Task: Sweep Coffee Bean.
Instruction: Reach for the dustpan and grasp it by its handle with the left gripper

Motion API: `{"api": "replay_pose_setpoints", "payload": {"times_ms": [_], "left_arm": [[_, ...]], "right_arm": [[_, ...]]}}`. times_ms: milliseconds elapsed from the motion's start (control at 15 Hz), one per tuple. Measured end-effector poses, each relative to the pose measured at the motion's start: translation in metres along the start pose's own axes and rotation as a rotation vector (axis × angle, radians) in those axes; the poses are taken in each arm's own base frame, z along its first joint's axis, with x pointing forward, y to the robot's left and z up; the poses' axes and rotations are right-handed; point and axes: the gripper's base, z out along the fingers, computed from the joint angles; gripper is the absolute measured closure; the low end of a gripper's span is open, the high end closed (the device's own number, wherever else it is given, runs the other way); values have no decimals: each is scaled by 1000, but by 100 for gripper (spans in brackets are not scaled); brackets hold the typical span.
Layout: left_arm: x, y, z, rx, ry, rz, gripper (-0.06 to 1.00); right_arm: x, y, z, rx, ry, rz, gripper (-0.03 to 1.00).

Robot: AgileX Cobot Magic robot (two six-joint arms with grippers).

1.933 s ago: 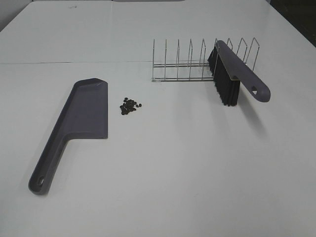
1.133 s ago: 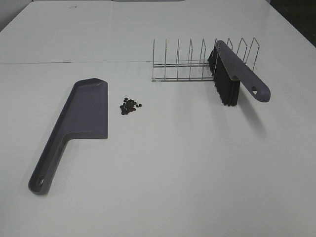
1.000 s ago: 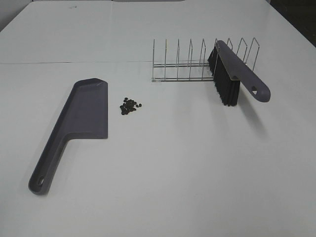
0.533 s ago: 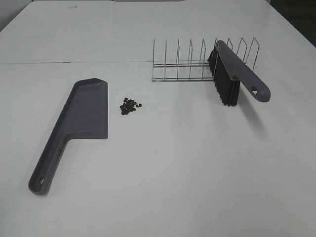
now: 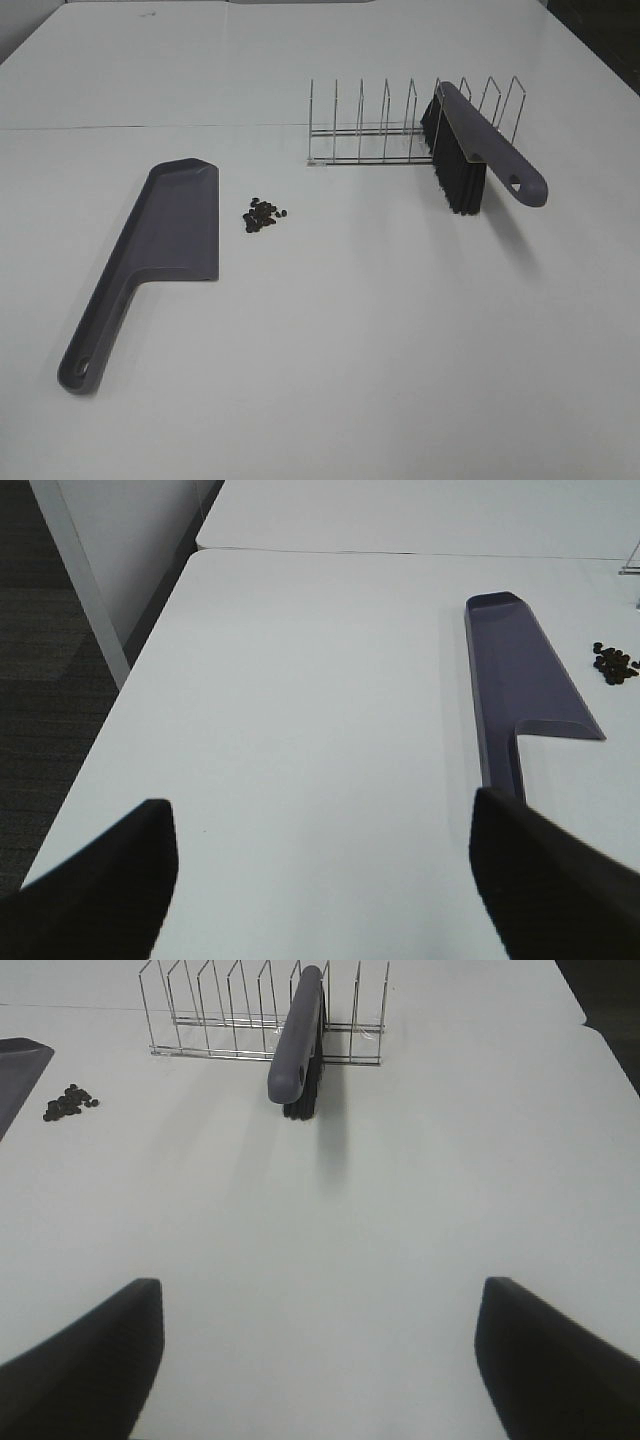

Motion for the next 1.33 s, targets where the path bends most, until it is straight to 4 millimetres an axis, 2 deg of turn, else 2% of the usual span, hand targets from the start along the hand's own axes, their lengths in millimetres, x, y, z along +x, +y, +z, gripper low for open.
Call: {"api": "replay_pose_setpoints", "payload": {"times_ms": [1333], "left_arm": [[0,0,0,0,0,0,19]], "right_arm": [[0,0,0,0,0,0,22]]}}
